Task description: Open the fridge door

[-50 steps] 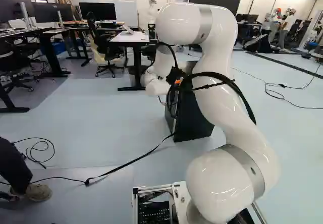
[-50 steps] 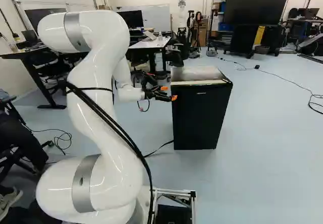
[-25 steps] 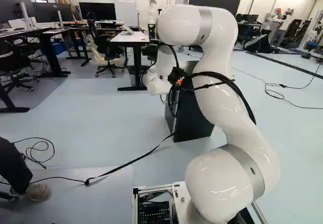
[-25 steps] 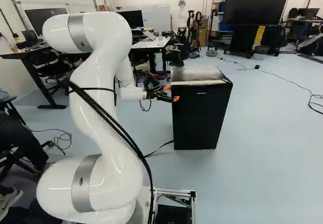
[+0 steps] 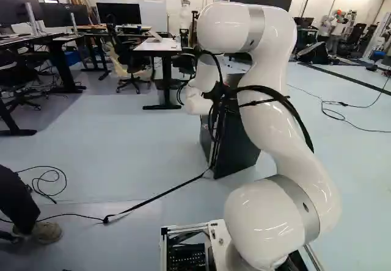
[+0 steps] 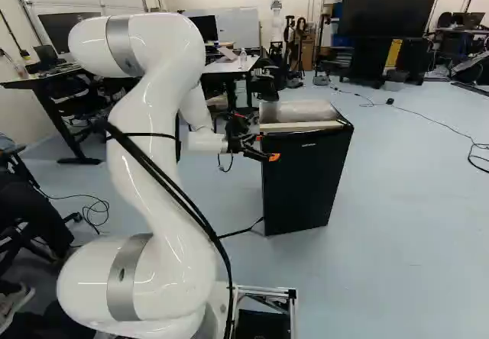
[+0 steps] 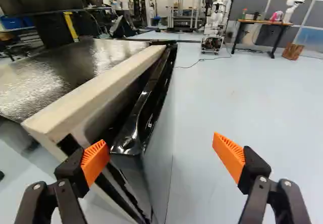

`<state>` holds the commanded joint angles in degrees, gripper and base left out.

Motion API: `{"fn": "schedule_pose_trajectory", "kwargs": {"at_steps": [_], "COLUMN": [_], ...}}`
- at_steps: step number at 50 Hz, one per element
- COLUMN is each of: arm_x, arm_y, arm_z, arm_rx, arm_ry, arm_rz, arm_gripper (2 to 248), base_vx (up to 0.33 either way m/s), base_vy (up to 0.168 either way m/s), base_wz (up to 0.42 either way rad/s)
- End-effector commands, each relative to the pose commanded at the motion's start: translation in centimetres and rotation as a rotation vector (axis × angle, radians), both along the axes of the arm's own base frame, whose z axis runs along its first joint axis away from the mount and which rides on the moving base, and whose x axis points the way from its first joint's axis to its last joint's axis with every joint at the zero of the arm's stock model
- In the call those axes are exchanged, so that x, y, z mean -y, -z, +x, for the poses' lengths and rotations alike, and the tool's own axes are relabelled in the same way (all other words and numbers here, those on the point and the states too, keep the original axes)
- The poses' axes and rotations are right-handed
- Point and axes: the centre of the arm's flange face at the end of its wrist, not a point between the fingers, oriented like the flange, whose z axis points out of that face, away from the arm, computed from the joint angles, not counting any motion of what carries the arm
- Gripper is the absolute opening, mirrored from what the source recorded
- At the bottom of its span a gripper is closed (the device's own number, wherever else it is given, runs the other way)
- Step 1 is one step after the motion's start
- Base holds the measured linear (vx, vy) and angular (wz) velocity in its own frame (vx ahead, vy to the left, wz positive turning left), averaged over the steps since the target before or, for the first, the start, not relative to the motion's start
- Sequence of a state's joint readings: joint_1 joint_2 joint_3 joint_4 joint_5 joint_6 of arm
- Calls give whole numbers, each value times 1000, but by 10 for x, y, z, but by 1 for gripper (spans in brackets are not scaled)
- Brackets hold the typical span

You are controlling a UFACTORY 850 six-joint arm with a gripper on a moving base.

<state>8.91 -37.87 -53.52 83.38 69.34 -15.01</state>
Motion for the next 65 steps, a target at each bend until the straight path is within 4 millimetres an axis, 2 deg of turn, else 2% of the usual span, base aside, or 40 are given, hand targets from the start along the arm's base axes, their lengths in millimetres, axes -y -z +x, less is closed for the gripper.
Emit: {"fn": "schedule_pose_trajectory", "kwargs": {"at_steps": [46,65], "arm_x": [43,50], "arm_y": [17,18], "arm_z": [-106,-115], "arm_rx": [-105,-115], "arm_ry": [509,543], "arm_rz": [169,164], "arm_gripper": [247,247], "base_vx": [0,0], "base_vy": [0,0], "base_wz": [1,0]}}
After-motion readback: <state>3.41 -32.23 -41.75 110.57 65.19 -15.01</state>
